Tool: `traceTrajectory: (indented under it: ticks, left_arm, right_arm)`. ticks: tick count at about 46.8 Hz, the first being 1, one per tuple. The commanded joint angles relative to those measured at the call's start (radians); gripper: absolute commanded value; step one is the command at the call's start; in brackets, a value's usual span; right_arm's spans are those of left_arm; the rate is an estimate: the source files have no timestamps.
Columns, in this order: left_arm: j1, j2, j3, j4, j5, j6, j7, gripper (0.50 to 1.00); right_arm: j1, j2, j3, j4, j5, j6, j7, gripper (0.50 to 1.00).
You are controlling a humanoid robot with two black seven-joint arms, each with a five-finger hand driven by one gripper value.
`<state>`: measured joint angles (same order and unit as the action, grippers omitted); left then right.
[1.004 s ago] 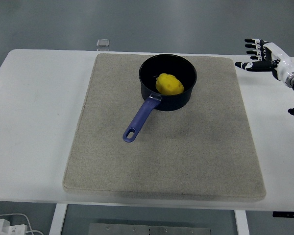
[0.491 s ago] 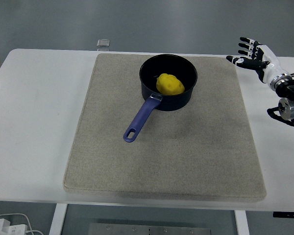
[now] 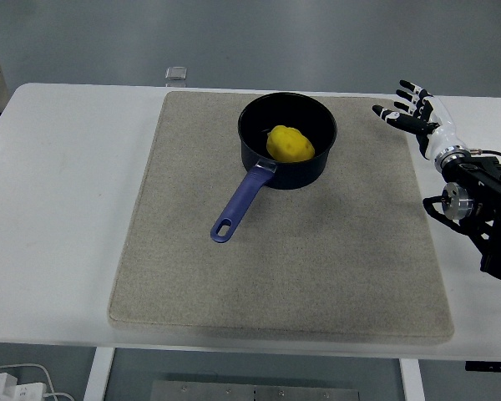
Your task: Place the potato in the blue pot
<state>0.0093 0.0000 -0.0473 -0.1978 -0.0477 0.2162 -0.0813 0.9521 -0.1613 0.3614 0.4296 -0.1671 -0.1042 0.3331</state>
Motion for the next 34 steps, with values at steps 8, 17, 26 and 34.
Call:
traceTrajectory:
  ticks: [8,17,26,34]
  left_arm:
    - [0.0,0.0,0.0,0.0,0.0,0.0,0.0,0.992]
    - [0.0,0.0,0.0,0.0,0.0,-0.001,0.0,0.992]
    - [0.0,0.0,0.0,0.0,0.0,0.0,0.0,0.992]
    - [0.0,0.0,0.001,0.0,-0.001,0.0,0.0,0.992]
  right_arm:
    - [-0.006,0.006,0.131,0.0,0.001,-0.028,-0.003,0.895]
    - [0.02,0.02,0.22,0.0,0.001,-0.057,-0.003,0.895]
    - [0.04,0.028,0.268,0.0,0.001,-0.084,-0.003,0.895]
    - [0.06,0.055,0.268,0.0,0.003,-0.101,0.0,0.895]
